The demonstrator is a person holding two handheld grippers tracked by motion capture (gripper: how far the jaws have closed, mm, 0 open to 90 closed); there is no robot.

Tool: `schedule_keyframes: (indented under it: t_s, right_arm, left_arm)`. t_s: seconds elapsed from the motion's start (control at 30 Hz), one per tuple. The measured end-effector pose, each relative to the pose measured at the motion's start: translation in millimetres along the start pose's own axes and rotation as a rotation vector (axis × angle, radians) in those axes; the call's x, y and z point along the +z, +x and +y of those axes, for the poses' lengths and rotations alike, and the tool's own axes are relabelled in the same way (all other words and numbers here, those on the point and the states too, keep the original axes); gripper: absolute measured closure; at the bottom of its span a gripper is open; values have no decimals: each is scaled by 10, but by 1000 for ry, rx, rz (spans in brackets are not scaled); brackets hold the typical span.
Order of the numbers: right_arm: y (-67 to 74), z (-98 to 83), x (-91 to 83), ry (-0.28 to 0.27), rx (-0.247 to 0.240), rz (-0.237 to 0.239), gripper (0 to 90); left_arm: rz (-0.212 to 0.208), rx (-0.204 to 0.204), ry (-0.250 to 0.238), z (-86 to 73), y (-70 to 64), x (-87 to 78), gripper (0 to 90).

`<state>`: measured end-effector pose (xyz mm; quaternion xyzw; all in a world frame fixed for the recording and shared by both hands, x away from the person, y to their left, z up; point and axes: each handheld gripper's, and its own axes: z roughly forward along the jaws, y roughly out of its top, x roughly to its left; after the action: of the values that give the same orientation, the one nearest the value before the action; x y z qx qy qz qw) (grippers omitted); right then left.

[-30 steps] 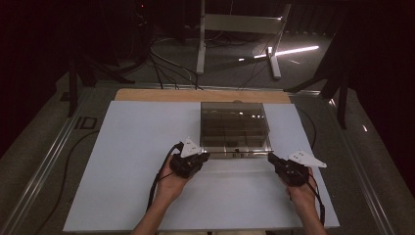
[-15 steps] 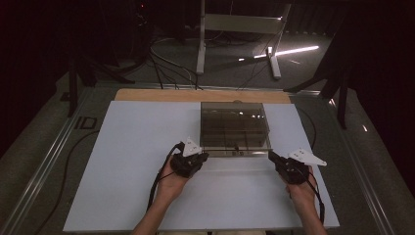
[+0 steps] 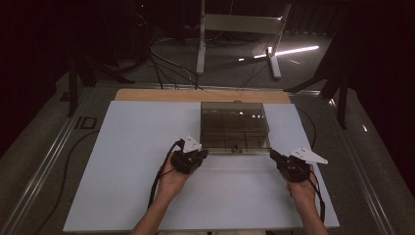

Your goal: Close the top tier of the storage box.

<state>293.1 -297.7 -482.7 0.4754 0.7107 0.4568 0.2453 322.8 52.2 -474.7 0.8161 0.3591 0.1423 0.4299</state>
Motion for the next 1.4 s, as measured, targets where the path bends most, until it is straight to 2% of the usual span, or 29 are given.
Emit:
schedule_keyframes:
  t_s: [0.47,1.0,1.4]
  right_arm:
    - [-14,41,64,27,5,-10,900]
    - [6,112,161,28,1,-17,900]
    - [-3,173,236,23,23,-18,900]
  left_arm:
    - [1,2,4,82,10,58,900]
    - [8,-4,2,141,45,84,900]
    - [18,-1,0,211,67,109,900]
